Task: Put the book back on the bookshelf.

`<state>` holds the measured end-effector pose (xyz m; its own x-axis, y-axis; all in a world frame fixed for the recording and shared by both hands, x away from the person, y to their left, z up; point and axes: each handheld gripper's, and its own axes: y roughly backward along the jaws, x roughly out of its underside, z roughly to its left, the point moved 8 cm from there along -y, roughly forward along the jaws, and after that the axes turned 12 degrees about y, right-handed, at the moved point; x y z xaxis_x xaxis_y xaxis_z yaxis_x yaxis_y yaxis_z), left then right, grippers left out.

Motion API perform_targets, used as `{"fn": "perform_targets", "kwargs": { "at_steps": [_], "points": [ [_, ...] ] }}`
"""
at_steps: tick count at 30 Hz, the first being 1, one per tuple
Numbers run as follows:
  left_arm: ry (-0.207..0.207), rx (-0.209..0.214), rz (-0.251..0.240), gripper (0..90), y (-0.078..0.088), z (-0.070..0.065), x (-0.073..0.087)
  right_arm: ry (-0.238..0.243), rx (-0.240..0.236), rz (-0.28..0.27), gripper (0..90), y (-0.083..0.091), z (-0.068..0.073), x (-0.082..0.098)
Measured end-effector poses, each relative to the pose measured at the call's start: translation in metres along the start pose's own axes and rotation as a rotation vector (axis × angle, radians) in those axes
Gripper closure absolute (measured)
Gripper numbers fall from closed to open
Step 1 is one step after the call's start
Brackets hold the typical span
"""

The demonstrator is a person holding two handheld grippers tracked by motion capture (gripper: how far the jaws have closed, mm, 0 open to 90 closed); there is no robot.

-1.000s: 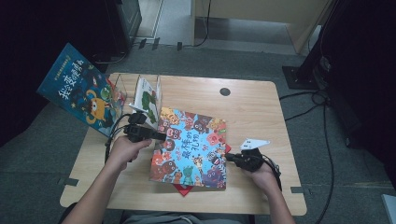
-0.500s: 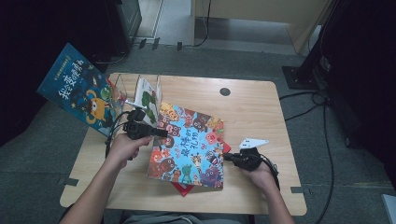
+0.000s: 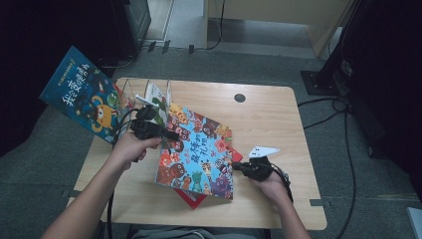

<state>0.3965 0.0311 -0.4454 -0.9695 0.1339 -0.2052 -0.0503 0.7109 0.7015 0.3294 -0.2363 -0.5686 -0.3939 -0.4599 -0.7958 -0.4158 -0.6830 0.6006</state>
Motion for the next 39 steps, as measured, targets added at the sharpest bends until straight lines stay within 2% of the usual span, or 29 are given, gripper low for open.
{"fn": "perform_targets", "kwargs": {
  "at_steps": [11,15,17,19,21,25,27,29,33,35,39],
  "points": [
    [-0.013,-0.077,0.062,66.1,0.005,-0.015,-0.012,0.017,-0.001,0.003,90.0,-0.006,0.002,-0.004],
    [-0.027,-0.092,0.131,67.4,-0.005,-0.029,-0.015,0.032,0.004,0.011,90.0,-0.007,0.003,-0.006],
    [-0.023,-0.079,0.138,69.4,-0.007,-0.036,-0.022,0.047,0.012,0.020,90.0,-0.008,0.004,-0.007],
    [-0.006,-0.026,0.156,74.7,-0.006,-0.042,-0.028,0.058,0.015,0.026,88.8,-0.008,0.004,-0.007],
    [-0.015,-0.044,0.176,76.6,-0.005,-0.047,-0.031,0.071,0.003,0.030,83.2,-0.008,0.006,-0.008],
    [-0.037,-0.046,0.206,80.6,-0.002,-0.061,-0.036,0.080,-0.011,0.031,78.3,-0.006,0.006,-0.008],
    [-0.041,-0.060,0.212,81.2,-0.002,-0.068,-0.038,0.068,-0.006,0.039,77.5,-0.006,0.004,-0.007],
    [-0.048,-0.065,0.234,81.9,-0.001,-0.073,-0.038,0.076,-0.004,0.046,76.9,-0.005,0.003,-0.006],
    [-0.085,-0.098,0.263,82.0,0.001,-0.085,-0.036,0.085,-0.008,0.041,76.2,-0.004,0.005,-0.007],
    [-0.096,-0.109,0.273,81.9,0.003,-0.089,-0.036,0.086,-0.005,0.034,76.2,-0.004,0.005,-0.008],
    [-0.107,-0.098,0.258,81.7,0.013,-0.093,-0.037,0.077,0.000,0.014,75.5,-0.001,0.002,-0.010]
  ]
}}
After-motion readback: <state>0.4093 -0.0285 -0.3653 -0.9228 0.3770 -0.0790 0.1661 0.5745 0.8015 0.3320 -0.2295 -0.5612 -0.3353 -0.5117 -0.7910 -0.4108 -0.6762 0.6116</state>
